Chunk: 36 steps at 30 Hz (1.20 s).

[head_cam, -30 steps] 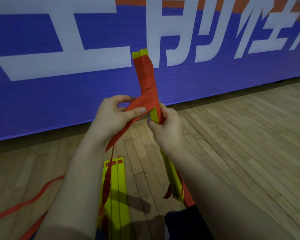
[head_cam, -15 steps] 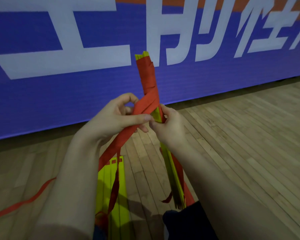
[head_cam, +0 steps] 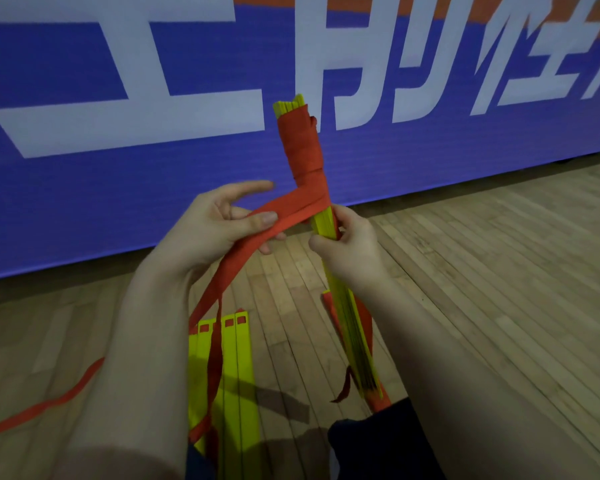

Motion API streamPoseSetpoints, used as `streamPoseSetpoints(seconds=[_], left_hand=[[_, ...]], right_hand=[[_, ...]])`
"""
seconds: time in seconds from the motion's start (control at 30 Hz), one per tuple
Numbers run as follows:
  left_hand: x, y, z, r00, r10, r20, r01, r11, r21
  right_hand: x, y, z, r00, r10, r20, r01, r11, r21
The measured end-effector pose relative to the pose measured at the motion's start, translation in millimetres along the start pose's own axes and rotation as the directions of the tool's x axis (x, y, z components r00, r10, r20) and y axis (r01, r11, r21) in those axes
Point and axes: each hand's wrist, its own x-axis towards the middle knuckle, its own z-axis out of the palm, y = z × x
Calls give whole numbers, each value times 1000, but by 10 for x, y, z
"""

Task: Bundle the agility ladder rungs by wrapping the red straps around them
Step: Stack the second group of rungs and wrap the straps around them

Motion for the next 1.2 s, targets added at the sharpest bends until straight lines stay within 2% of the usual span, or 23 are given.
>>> streamPoseSetpoints(seconds=[0.13, 0.23, 0.3, 0.4, 0.5, 0.6, 0.7, 0.77, 0.87, 0.97, 1.0, 1.07, 1.13, 1.2], left_hand=[[50, -32, 13, 997, 26, -68, -24, 999, 30], [91, -96, 32, 982, 75, -172, -62, 995, 79], [100, -124, 48, 976, 88, -200, -85, 996, 24], [103, -127, 85, 984, 112, -139, -127, 987, -101], [111, -168, 91, 984, 171, -49, -176, 978, -115], [120, -220, 105, 982, 183, 40, -174, 969, -177], [73, -169, 142, 945, 233, 232, -189, 962, -198], [24, -106, 166, 916, 245, 317, -173, 956, -238], [-31, -26, 199, 942, 214, 260, -163, 965, -204], [-29, -7, 217, 972, 174, 155, -145, 972, -186], [-17, -6, 218, 980, 166, 105, -144, 970, -194], [-10, 24, 234, 986, 168, 14, -162, 967, -195], [-19, 83, 264, 983, 176, -53, -184, 957, -224], [-25, 136, 314, 975, 159, -153, -193, 951, -241]], right_hand=[[-15, -95, 33, 992, 88, 86, -108, 959, 261], [-30, -155, 29, 969, 101, 227, -183, 907, 379], [-48, -207, 4, 933, 99, 345, -253, 864, 435], [-45, -246, -36, 888, 92, 450, -335, 799, 498], [-34, -270, -47, 850, 98, 518, -380, 795, 474], [-42, -333, -59, 776, 85, 625, -413, 817, 402], [-65, -366, -82, 703, 100, 704, -476, 801, 362], [-92, -360, -59, 676, 88, 732, -524, 755, 393], [-97, -345, -25, 663, 103, 741, -580, 697, 421], [-71, -309, -82, 611, 212, 763, -525, 829, 191], [-63, -293, -85, 625, 257, 737, -484, 869, 107], [-59, -256, -52, 708, 291, 644, -423, 904, 57], [-54, -217, 23, 794, 259, 550, -394, 908, 141], [-90, -201, 76, 831, 202, 519, -344, 919, 193]])
